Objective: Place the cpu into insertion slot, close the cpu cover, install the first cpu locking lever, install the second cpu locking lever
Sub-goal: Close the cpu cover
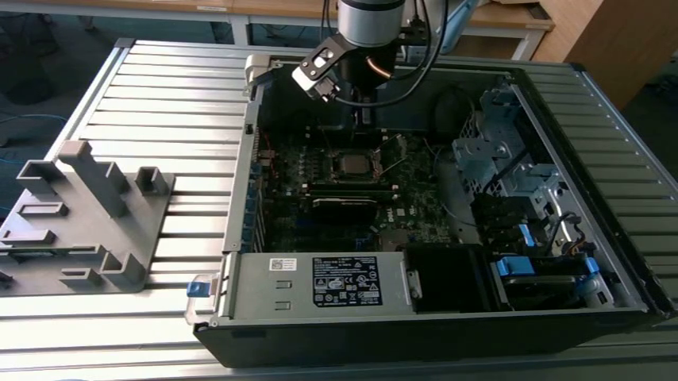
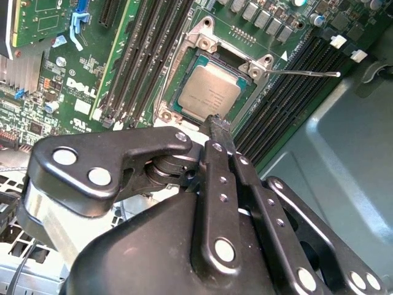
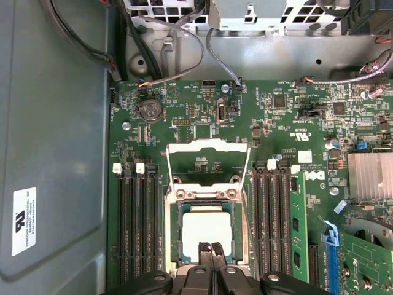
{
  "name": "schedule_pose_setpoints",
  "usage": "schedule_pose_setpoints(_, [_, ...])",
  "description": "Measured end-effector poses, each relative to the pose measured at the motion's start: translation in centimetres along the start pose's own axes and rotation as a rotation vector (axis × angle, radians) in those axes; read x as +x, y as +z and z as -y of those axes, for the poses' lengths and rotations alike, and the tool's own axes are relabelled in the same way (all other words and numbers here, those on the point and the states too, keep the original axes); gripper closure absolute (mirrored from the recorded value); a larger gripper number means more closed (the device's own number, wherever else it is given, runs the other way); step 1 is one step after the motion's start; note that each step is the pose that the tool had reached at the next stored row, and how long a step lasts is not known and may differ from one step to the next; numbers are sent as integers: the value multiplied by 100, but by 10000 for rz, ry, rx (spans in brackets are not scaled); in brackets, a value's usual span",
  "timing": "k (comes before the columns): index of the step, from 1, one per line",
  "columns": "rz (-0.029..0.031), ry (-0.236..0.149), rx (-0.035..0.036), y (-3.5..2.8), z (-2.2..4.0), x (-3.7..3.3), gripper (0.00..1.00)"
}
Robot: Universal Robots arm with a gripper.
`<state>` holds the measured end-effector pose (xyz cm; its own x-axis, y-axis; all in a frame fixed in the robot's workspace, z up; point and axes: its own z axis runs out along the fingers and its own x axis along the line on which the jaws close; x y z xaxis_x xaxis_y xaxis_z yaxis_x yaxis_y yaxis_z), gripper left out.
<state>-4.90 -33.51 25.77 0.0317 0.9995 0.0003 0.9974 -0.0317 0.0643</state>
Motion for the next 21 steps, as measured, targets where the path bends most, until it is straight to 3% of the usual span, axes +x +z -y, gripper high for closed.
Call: schedule_pose_setpoints(21, [3,0,2,3,-69,2,90])
